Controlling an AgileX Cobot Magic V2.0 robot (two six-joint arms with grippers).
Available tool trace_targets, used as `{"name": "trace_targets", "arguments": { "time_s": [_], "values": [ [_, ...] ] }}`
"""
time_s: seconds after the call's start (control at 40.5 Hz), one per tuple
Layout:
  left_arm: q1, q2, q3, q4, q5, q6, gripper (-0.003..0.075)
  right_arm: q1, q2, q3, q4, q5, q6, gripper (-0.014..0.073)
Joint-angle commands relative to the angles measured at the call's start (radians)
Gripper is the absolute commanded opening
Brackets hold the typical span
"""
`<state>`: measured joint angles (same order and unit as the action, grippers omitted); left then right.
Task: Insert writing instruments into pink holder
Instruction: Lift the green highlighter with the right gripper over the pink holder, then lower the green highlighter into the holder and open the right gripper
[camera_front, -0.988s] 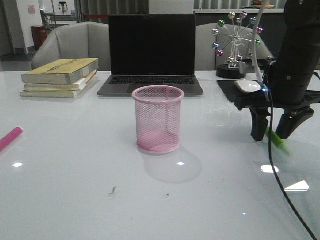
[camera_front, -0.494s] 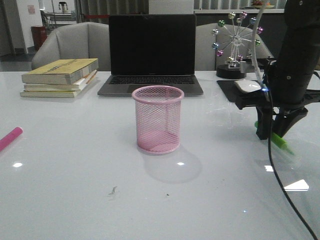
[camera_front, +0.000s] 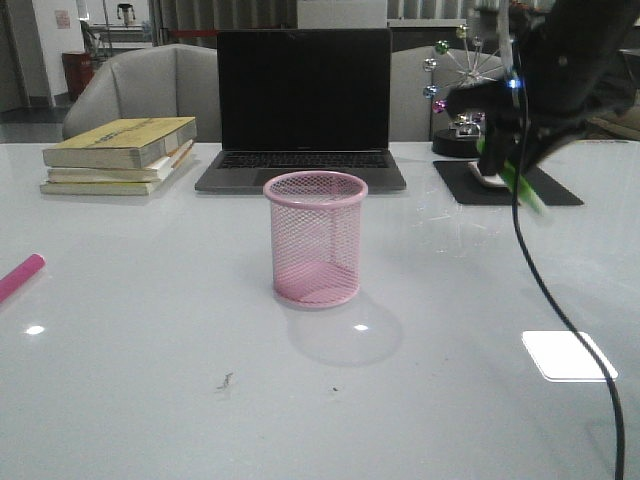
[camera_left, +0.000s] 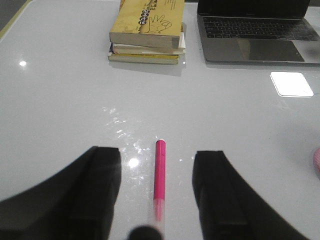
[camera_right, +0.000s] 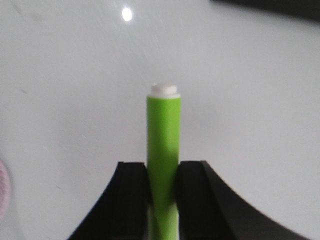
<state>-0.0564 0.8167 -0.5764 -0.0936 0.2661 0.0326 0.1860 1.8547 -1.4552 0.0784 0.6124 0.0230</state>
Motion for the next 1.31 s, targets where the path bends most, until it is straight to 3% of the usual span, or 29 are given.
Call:
{"name": "trace_targets", "arguments": {
  "time_s": [0.0,0.296,0.544,0.642,1.161,1.211,1.285],
  "values": [
    [-0.006,-0.003,-0.038,-0.01,-0.072,-0.01,0.0405,0.036,-0.127,-0.033,0.01,-0.113,-0.006,0.0066],
    [-0.006,-0.003,-0.038,-0.01,-0.072,-0.01,0.0405,0.208,-0.259,0.104,-0.036,-0.527,-0.008,0.0057],
    [-0.006,-0.003,-0.038,-0.01,-0.07,-0.01,0.0405,0.32,-0.216,0.295,-0.118,-0.996,-0.007,0.0057],
    [-0.006,-0.003,-0.038,-0.01,-0.07,-0.01,0.0405,0.333,-0.171,0.333,-0.122,-1.096,-0.006,0.0057],
    [-0.006,-0.003,-0.038,-0.01,-0.07,-0.01,0.0405,0.37,-0.082,0.346,-0.126,-1.096,0.001,0.0061],
    [-0.006,-0.003,-0.038,-0.01,-0.07,-0.01,0.0405,0.37,-0.082,0.346,-0.115,-1.095,0.001,0.0076],
    [-0.006,-0.003,-0.038,-0.01,-0.07,-0.01,0.0405,0.37,-0.083,0.346,-0.098,-1.092,0.001,0.0163]
  ]
}}
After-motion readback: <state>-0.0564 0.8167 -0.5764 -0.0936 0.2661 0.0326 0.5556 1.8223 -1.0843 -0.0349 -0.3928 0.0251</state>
